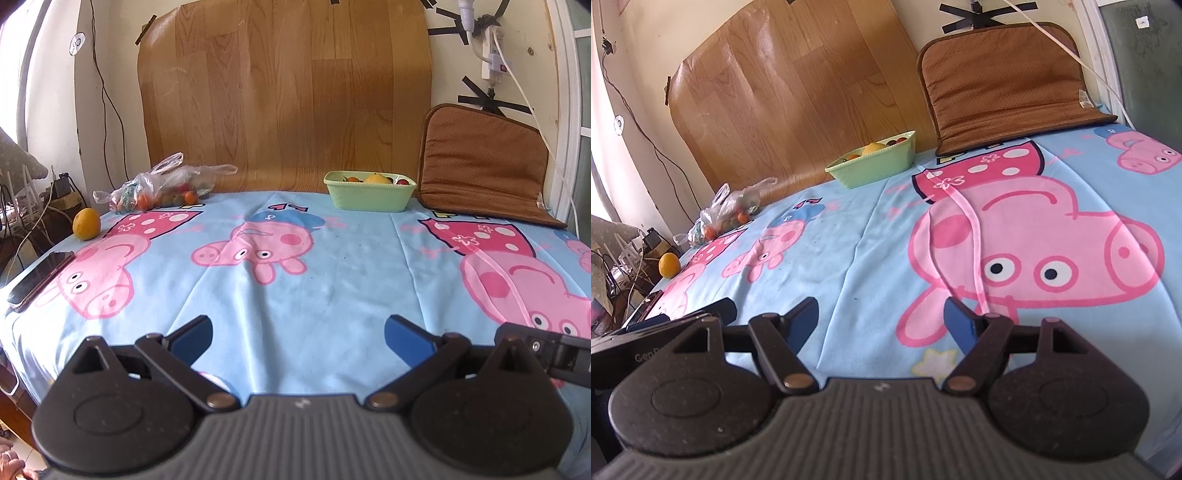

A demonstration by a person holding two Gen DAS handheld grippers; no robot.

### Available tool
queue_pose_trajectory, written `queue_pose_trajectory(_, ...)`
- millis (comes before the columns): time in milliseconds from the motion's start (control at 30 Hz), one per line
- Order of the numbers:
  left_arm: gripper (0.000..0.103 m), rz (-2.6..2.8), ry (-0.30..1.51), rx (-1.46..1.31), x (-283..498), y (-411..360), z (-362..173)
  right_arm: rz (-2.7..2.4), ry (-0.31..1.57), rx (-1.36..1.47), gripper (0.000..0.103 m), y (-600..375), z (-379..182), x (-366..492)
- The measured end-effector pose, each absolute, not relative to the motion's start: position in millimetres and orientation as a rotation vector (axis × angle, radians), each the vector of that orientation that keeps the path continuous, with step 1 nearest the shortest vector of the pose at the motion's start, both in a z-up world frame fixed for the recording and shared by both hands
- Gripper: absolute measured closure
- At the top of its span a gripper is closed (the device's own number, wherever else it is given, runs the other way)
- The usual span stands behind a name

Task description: Organize fruits

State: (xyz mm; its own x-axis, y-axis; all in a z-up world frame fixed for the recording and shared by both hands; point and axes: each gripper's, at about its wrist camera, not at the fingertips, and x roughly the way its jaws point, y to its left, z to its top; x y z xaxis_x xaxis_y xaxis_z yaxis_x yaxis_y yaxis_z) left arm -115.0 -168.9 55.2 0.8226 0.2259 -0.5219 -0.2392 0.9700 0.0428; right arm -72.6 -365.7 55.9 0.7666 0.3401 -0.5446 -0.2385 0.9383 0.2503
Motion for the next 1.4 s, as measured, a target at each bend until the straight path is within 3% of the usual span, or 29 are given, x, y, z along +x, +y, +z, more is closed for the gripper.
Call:
queue_pose_trajectory(233, 0.000, 0.254, 0.570, -0.025, -113.0, -166.4, 52.9, 0.320, 0.549, 0.110, 0.026, -358.6, 63.1, -81.6)
queue_pose_trajectory(1400, 0.000, 0.266, 0.601, 0.034, -108.9, -174.4, 48.1, 0.321, 0.532, 0.085, 0.026, -356.4, 64.5, -84.5)
